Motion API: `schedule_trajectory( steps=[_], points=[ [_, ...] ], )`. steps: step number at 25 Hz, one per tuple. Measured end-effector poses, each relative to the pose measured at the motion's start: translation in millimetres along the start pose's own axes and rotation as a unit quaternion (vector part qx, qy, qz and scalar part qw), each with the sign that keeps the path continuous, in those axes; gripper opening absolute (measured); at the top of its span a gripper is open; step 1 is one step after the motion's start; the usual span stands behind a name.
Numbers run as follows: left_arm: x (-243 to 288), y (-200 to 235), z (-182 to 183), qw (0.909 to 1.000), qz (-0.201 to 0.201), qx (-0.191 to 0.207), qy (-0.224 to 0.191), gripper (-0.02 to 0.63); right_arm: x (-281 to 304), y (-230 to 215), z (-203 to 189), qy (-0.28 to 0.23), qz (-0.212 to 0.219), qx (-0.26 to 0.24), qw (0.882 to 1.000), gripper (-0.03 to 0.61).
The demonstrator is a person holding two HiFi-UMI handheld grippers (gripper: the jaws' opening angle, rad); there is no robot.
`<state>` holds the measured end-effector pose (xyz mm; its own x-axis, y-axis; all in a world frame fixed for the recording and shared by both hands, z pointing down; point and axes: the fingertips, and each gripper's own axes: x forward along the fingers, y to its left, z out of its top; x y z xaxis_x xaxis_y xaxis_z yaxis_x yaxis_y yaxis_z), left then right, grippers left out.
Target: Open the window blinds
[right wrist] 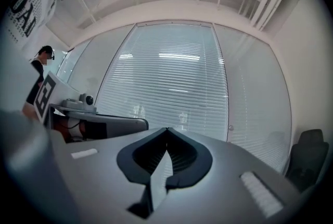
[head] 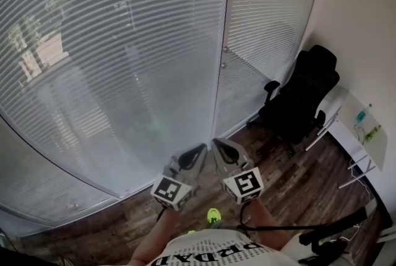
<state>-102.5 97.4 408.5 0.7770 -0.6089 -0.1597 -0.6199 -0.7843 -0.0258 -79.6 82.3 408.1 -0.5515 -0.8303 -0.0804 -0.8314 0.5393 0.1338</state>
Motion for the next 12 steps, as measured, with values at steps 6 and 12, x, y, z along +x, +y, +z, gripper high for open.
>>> schedule_trajectory(
  steps=[6, 12],
  points=[
    [64.7, 23.0, 2.3, 0.9999, 0.013, -0.001, 0.000, -0.008, 25.0, -60.0, -2.1, 0.005, 0.018, 0.013, 1.000, 0.009],
    [109.2, 19.6, -10.0, 0.9997, 0.021, -0.003, 0.010, -0.008, 23.8, -105.5, -13.9, 0.015, 0.028, 0.012, 0.999, 0.009]
  ],
)
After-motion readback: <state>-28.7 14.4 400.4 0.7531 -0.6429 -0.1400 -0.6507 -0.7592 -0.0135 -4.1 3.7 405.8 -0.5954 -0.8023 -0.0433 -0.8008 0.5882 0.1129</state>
